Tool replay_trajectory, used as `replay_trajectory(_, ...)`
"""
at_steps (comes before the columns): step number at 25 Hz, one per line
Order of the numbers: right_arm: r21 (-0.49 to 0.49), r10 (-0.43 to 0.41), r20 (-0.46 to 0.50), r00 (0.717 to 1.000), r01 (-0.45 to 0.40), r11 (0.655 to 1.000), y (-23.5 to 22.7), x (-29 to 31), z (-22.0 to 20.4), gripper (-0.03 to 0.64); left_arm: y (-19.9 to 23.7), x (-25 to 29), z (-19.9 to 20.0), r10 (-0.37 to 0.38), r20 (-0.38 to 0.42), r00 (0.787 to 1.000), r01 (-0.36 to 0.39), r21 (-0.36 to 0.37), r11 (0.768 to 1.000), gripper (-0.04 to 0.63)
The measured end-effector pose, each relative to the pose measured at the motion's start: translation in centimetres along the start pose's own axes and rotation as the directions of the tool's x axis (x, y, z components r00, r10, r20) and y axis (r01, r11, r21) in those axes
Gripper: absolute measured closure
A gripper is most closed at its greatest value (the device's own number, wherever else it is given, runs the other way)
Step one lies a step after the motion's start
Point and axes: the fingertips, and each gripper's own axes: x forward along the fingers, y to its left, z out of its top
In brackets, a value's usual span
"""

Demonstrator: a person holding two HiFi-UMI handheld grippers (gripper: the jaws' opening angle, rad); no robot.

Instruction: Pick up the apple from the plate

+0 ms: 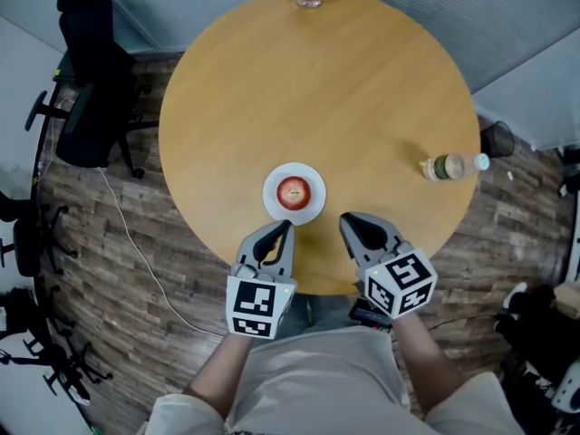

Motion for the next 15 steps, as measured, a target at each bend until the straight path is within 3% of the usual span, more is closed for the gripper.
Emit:
replay_trajectory(10,0.022,0.011,-0.039,0.999,-0.01,1.0,-0.3,0.8,-1.4,0.581,1.3,2.0,-1.8,0.028,-0.053,0.998,-0.027,0.009,1.0,0.574)
replay_trajectory(15,0.033,0.015,-0.048,0.999,-0.013,0.999,-0.5,1.4,-1.7,0.581,2.0,3.1,-2.2,0.021,-0.068,0.997,-0.021,0.0,1.0,0.52)
